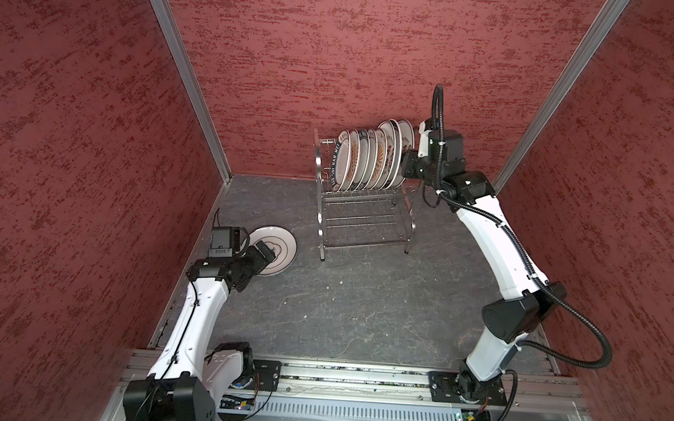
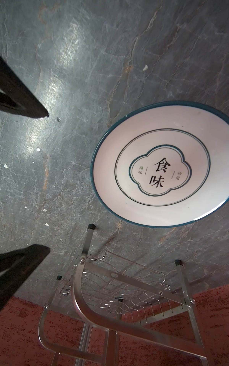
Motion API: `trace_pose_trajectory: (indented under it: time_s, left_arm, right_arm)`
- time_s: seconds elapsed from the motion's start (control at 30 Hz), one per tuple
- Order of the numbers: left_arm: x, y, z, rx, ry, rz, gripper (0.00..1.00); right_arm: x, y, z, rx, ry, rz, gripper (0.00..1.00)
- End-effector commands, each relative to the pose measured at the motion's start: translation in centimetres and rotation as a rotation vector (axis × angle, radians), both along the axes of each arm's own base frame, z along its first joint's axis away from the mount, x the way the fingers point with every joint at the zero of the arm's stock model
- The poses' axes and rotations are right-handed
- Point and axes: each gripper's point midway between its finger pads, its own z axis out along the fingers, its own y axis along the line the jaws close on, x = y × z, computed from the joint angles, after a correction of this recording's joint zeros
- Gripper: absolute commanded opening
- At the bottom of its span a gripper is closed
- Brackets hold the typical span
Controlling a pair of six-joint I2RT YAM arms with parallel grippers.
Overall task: Unload the plates from the dish rack
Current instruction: Pick up the plate from the dish rack.
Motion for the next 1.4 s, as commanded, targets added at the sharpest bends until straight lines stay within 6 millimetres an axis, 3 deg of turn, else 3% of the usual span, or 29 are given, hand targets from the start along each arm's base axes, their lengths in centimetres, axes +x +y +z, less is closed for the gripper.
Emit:
trace_pose_trajectory:
  time_s: [0.0, 0.7, 1.2, 1.37]
  left_arm:
    - [0.4, -0.2, -0.2, -0.006, -0.01, -0.003, 0.99]
    - [0.4, -0.4, -1.4, -0.021, 0.035, -0.013, 0.99]
    - [0.3, -0.1, -1.7, 0.001, 0.024, -0.008, 0.99]
    - [0.2, 0.1, -1.7, 0.008, 0.022, 0.0, 0.99]
  right_arm:
    - [-0.1, -1.1, -0.5, -0.044, 0.022, -0.046, 0.31]
    - [-0.2, -0.7, 0.7, -0.047, -0.03, -0.06, 0.13]
    - [-0.6, 0.4, 3.4, -0.079, -0.121, -0.11, 0.0]
    - [-0.7, 0.7, 4.1, -0.088, -0.148, -0.125, 0.0]
